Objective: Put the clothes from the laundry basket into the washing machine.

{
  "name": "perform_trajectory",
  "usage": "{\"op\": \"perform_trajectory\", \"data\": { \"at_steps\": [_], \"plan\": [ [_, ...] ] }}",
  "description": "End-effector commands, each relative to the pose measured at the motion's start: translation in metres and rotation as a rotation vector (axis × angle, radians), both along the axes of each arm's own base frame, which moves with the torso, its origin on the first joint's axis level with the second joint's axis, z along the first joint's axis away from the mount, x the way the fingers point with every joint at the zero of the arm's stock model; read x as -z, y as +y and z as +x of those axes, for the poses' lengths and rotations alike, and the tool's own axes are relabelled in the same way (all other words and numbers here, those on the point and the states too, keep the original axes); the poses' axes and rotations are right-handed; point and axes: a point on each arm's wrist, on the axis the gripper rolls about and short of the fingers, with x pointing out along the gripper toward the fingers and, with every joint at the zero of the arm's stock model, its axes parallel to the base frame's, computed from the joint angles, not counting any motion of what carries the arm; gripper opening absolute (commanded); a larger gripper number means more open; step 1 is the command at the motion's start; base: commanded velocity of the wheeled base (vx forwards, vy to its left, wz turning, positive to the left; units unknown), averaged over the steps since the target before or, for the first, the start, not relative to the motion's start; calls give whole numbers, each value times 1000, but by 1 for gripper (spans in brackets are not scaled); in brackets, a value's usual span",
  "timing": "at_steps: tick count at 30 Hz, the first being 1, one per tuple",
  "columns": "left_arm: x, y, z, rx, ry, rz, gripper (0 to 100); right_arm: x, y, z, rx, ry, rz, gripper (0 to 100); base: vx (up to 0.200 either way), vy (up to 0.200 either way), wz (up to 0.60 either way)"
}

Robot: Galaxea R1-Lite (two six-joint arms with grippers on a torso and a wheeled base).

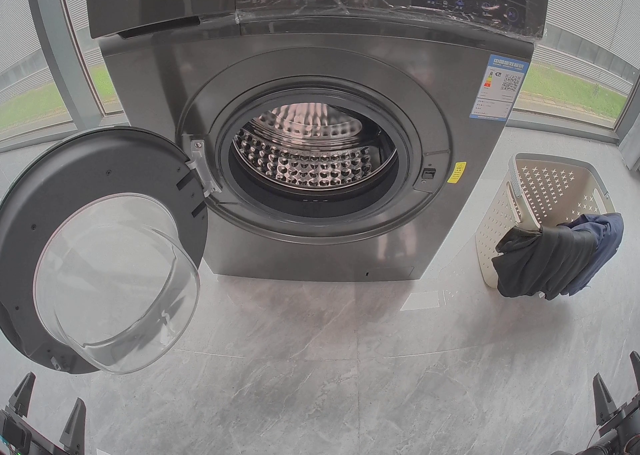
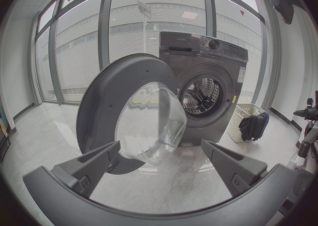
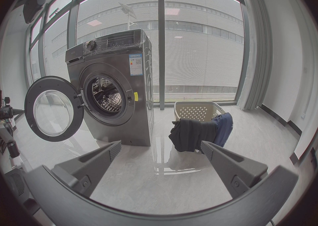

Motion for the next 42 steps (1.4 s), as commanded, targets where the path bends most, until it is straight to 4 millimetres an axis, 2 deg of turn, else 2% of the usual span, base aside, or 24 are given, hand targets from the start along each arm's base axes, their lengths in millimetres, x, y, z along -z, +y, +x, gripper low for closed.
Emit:
{"op": "perform_trajectory", "data": {
  "at_steps": [1, 42],
  "plan": [
    [5, 0, 0, 0, -1, 0, 100, 5, 0, 2, 0, 20, 1, 100, 0, -200, 0],
    [5, 0, 0, 0, -1, -5, 100, 5, 0, 2, 0, 20, 0, 100, 0, -200, 0]
  ]
}}
